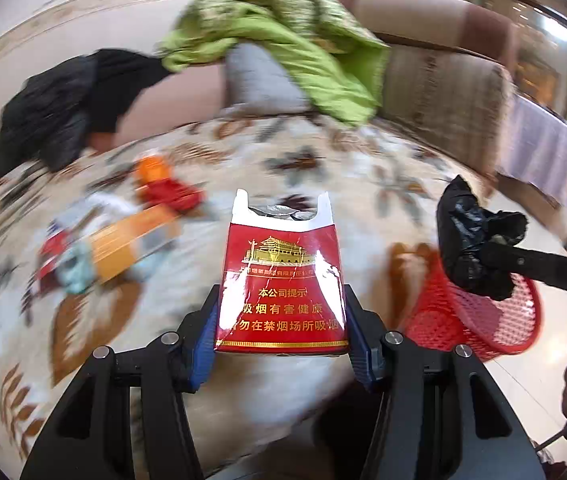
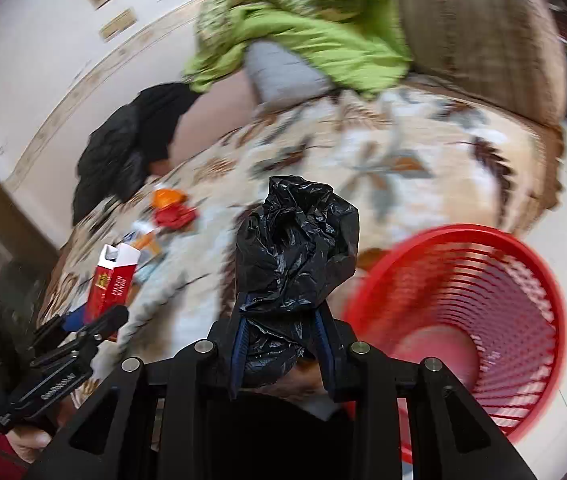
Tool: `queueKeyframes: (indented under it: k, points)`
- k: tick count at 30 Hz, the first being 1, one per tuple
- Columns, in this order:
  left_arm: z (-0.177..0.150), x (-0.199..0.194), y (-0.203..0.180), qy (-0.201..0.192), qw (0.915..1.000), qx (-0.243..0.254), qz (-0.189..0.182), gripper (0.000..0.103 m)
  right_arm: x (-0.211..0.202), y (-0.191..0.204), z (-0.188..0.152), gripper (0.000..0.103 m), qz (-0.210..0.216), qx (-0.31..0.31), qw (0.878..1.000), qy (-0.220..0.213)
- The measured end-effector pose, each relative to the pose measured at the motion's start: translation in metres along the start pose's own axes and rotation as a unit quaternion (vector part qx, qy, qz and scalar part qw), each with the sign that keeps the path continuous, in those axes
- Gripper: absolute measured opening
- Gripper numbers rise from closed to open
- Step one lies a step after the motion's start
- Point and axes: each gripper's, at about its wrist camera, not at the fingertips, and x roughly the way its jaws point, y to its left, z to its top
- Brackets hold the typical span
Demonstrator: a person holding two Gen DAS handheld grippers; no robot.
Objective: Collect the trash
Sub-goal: 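Carry the black bag to the red basket and open the right tool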
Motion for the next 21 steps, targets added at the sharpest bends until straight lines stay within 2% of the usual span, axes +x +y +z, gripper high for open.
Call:
queueKeyframes:
  k: [4,8,11,12,15,21]
  points:
    - [0.017,0.013,-0.045,0.014,0.9979,0.035,-0.052,0.054,-0.022,-0.043,-0.002,0.032,-0.036,0.039,0.998,-0.013]
    - [0.031,0.032,-0.096,0.044,0.9908,0.063,-0.111,0.054,-0.037,-0.077,-0.007,0.032,-0.057,0.07,0.996,-0.02]
    - [0.04,0.044,-0.129,0.059,0.9852,0.073,-0.143,0.055,-0.044,-0.096,-0.009,0.039,-0.07,0.089,0.993,-0.021]
    - [0.043,0.047,-0.137,0.063,0.9836,0.076,-0.151,0.059,-0.045,-0.098,-0.01,0.048,-0.071,0.094,0.993,-0.021]
    - [0.047,0.051,-0.155,0.064,0.9817,0.08,-0.161,0.071,-0.053,-0.108,-0.011,0.052,-0.079,0.098,0.992,-0.028]
    - [0.04,0.044,-0.146,0.067,0.9835,0.069,-0.153,0.072,-0.065,-0.108,-0.006,0.053,-0.083,0.088,0.992,-0.045]
